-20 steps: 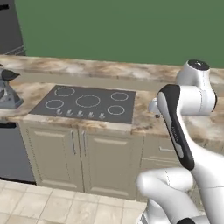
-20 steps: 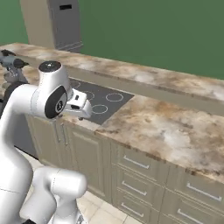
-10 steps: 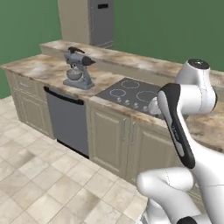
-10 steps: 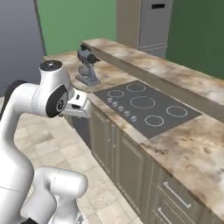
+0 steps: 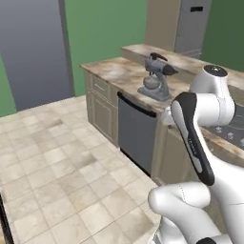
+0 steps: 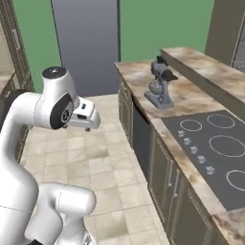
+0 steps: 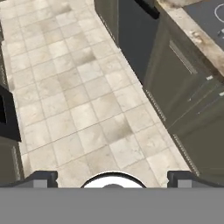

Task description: Navigate to the fridge.

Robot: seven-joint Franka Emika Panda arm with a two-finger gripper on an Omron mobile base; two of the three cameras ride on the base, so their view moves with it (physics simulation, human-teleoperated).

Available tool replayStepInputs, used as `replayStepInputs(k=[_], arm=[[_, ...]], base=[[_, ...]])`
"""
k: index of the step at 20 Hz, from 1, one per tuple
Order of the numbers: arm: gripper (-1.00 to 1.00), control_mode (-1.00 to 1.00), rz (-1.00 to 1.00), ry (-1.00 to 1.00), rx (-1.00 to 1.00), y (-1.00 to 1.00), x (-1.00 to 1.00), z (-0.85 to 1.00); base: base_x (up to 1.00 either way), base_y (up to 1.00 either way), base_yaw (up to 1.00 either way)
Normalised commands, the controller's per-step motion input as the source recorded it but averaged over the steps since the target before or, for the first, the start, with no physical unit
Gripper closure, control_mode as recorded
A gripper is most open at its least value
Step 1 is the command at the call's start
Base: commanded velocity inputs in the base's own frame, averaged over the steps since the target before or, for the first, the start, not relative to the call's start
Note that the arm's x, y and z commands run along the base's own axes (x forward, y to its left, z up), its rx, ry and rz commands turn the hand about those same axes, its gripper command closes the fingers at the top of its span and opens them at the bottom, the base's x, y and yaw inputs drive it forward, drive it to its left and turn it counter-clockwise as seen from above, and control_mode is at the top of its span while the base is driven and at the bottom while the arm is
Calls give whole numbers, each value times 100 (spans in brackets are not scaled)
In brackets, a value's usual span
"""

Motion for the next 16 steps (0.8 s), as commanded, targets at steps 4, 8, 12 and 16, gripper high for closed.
replayStepInputs(k=[4,8,12,16], arm=[[-100,100,0,0,0,0,0,0],[-100,100,0,0,0,0,0,0],[-100,100,0,0,0,0,0,0],[-100,100,0,0,0,0,0,0]], base=[[100,75,28],[100,57,31],[100,7,25],[100,0,25]])
